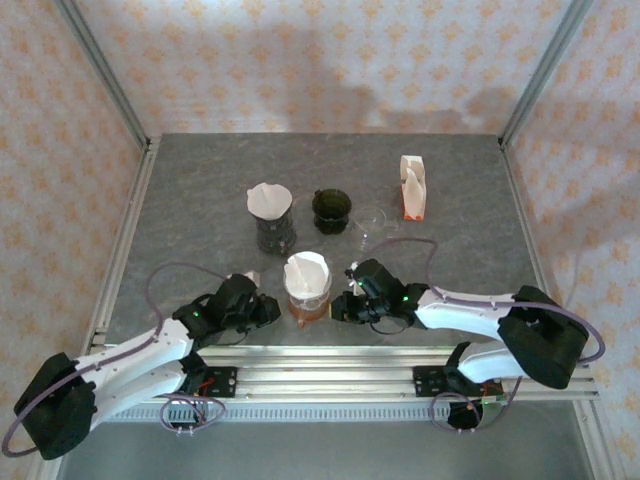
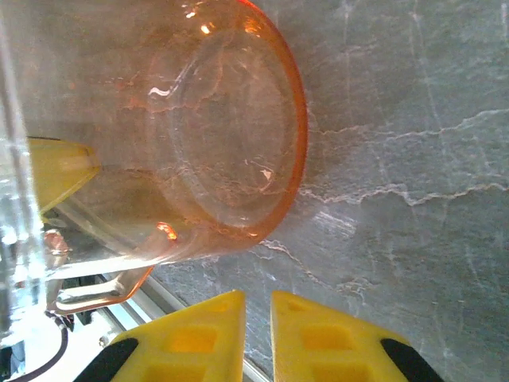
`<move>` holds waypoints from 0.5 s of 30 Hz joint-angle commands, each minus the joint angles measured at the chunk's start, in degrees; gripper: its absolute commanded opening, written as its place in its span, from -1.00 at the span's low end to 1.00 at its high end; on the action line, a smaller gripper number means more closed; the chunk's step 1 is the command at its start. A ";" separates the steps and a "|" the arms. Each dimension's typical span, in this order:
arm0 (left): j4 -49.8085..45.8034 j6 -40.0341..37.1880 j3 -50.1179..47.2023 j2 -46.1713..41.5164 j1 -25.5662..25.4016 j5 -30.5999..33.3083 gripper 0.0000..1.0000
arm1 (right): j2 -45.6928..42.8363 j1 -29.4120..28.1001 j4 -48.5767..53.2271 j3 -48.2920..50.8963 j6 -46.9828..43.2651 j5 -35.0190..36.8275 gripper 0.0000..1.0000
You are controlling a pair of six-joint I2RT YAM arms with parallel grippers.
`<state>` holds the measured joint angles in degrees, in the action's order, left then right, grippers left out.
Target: Place the coffee filter in the dripper
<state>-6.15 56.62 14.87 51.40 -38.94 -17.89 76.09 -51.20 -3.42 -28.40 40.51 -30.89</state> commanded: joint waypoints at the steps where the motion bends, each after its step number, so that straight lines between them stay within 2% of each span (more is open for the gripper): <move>1: 8.84 1.02 -1.07 2.97 0.35 -2.42 -0.82 | 1.91 0.31 -4.26 0.37 1.20 -0.76 -0.68; 4: 12.04 1.47 -1.25 5.37 0.35 -3.20 -0.96 | 3.89 0.32 -6.08 0.03 1.63 -1.62 -0.69; 15: 17.34 2.76 -2.33 8.43 1.03 -3.47 -1.00 | 7.72 0.40 -9.35 -2.07 1.80 -1.81 -0.71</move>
<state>7.51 58.15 13.63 59.31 -38.59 -20.86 83.22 -51.16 -10.02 -28.64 42.00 -32.64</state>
